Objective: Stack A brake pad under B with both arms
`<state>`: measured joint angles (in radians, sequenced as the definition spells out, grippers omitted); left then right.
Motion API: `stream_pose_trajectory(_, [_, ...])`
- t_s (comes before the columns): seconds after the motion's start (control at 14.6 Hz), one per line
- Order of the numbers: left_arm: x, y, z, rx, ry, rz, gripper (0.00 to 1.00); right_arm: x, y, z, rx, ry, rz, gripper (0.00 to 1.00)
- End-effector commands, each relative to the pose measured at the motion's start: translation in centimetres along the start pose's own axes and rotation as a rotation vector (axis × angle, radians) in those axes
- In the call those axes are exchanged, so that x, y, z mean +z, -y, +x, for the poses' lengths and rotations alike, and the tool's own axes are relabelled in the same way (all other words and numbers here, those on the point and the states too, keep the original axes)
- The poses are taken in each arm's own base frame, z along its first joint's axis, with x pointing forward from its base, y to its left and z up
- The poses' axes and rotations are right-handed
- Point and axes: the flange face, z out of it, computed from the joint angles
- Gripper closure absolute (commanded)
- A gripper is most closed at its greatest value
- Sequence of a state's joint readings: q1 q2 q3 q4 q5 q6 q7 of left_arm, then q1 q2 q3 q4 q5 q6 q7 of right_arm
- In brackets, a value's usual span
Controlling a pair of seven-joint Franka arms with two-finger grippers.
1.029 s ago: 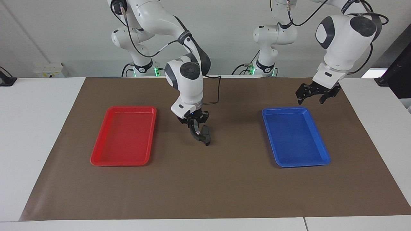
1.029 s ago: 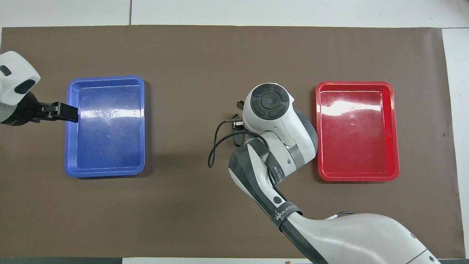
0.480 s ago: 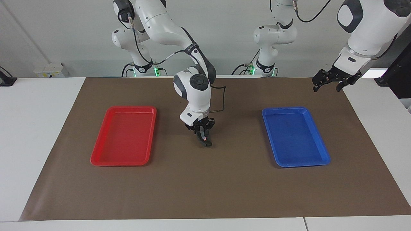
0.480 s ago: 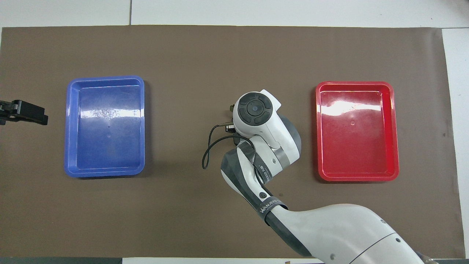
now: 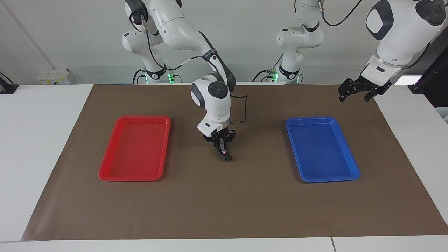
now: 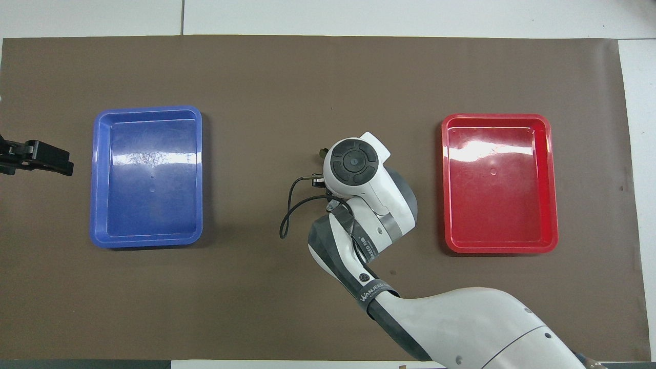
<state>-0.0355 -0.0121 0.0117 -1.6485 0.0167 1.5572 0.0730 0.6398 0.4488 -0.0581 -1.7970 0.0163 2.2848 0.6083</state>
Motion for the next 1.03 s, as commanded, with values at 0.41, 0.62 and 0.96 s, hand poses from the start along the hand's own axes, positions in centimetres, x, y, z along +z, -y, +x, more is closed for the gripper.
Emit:
stream_pose_trajectory(0.41, [-0.41, -0.22, -0.14, 0.010, -0.003, -0.040, 0.01, 0.04, -0.17, -0.81, -0.019, -0.015, 0.007, 0.98])
stream_pose_trajectory(0.62, [-0.20, 0.09, -0.23, -0.002, 0.007, -0.041, 0.01, 0.04, -0.25, -0.75, -0.019, -0.015, 0.007, 0.91])
stream_pose_trajectory(0.96, [-0.21, 0.28, -0.23, -0.005, 0.005, -0.040, 0.01, 0.02, -0.24, -1.06, -0.022, -0.010, 0.004, 0.00])
